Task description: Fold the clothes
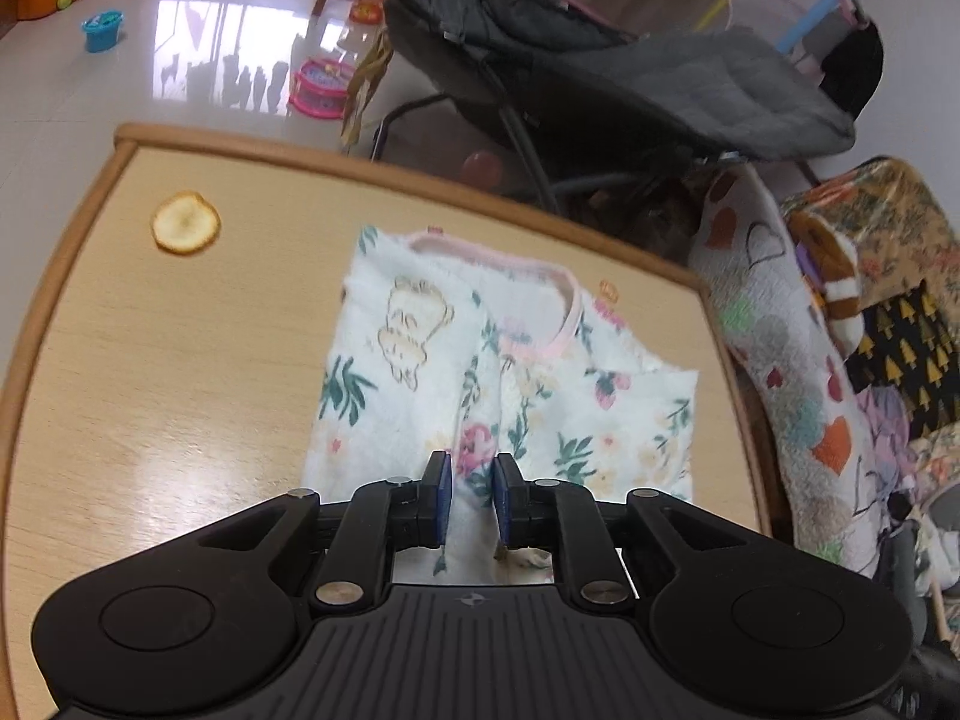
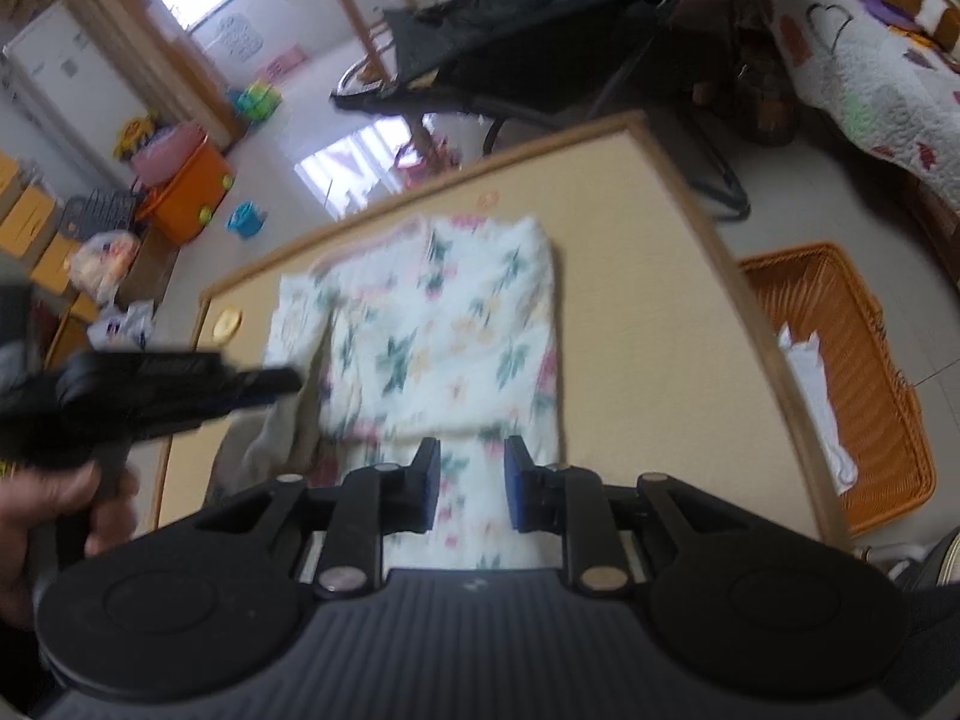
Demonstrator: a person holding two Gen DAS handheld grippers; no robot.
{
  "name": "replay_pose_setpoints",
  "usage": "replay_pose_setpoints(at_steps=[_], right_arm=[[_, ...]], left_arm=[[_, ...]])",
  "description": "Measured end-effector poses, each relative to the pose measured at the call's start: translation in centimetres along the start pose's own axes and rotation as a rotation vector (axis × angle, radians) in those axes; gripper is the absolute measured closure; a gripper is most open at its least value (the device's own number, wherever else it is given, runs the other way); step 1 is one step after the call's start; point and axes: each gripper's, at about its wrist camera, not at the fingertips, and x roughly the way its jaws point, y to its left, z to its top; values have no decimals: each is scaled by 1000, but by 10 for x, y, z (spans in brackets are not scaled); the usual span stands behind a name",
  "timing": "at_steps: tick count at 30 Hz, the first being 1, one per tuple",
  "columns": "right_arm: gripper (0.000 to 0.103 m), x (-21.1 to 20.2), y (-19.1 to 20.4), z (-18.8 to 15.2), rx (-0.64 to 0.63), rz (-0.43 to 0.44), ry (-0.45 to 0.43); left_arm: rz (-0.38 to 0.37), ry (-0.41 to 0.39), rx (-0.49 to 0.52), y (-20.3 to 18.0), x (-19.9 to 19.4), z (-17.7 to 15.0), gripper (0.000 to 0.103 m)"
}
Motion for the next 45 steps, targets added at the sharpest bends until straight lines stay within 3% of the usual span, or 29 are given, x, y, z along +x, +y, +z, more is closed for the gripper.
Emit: replay_pose_setpoints(at_steps=[12,20,35,36,40,45], right_arm=[[81,53,-11,42,-44,-89,26],[81,73,3,40,-99,-136,56],[81,79,7,38,-111,-146,80],[81,80,7,37,-113,-146,83],[81,82,8,36,-121,-156,84],[81,84,11,35,-134,-169,85]], left_arm=[[-28,-7,-25,24,-50,-18,84],[8,8,39,24,-59,-32,84],[11,-12,16,28,-61,-37,83],[12,-14,14,28,-61,-37,83],[8,-31,11,29,-66,-37,63],[4,-33,6,31,-69,-37,63]])
